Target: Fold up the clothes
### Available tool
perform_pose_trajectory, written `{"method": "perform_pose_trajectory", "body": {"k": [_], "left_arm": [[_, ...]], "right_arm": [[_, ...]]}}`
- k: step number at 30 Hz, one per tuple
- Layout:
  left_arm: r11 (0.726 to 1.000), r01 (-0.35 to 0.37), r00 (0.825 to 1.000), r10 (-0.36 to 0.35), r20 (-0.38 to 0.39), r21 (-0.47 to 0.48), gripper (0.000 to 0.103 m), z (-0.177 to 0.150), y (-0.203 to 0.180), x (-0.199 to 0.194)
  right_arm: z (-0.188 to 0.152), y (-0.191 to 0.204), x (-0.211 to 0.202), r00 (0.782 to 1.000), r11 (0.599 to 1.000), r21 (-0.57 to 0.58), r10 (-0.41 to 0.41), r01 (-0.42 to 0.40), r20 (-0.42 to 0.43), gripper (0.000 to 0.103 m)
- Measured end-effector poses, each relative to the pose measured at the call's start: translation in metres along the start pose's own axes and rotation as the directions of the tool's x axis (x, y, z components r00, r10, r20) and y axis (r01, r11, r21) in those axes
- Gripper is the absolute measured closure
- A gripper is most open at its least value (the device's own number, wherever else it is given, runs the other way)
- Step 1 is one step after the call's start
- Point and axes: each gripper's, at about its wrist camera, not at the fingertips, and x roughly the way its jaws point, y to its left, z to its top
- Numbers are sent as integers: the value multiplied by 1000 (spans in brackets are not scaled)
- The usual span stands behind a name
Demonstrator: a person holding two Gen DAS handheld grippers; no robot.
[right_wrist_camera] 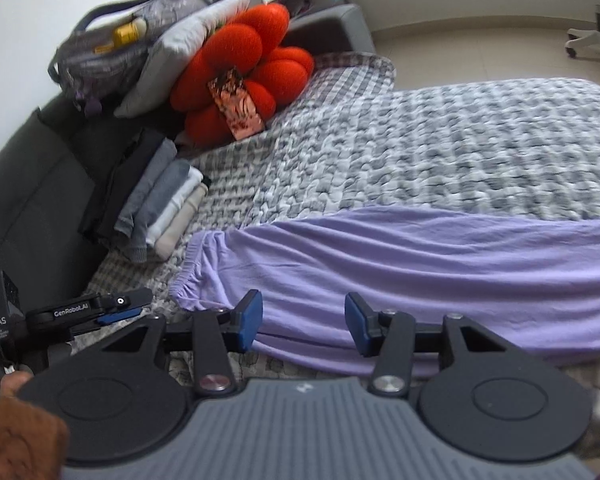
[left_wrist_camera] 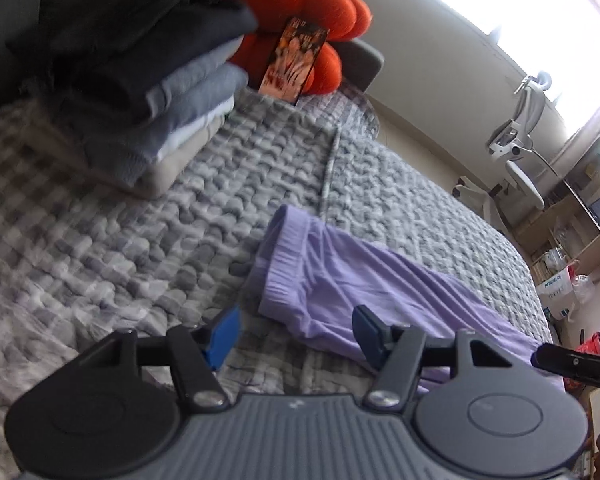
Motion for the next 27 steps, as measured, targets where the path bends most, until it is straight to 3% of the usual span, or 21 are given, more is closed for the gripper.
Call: {"method": "perform_pose_trajectory", "body": {"k": [1, 3, 6, 9, 18, 21, 24, 26, 27], "left_arm": [[1000, 2, 1000, -2, -4, -23, 46, -1, 3, 7], [998, 5, 1000, -6, -13, -70, 60, -3, 9, 21], [989, 34, 999, -30, 29, -141, 78, -6, 17, 27], [978, 64, 995, -49, 83, -198, 82, -8, 22, 28], [978, 150, 973, -120, 198, -143, 83, 17, 5, 12], [979, 167, 966, -139, 220, -118, 83, 23, 2, 11], [982, 160, 962, -132, 239, -99, 83, 24, 4, 12], [986, 118, 972, -90, 218, -116, 83, 21, 13, 25], [988, 95, 976, -68, 206, -125, 83, 20, 17, 32]], "right_arm": [[2, 1, 8, 1000, 1000, -8, 2, -2, -11, 53], [7, 3, 25, 999, 1000, -22, 8, -9, -31, 53], [8, 2, 44, 998, 999, -36, 37, -39, -42, 53], [4, 6, 56, 996, 994, -103, 34, -42, -77, 53], [-15, 43, 76, 993, 926, -372, 24, -65, -114, 55], [-18, 45, 83, 992, 918, -392, 16, -64, -125, 62], [-20, 44, 91, 993, 910, -414, -20, -31, -117, 77], [-22, 44, 95, 992, 905, -426, -32, -22, -120, 92], [-22, 44, 96, 991, 904, -427, -34, -23, -126, 94]]}}
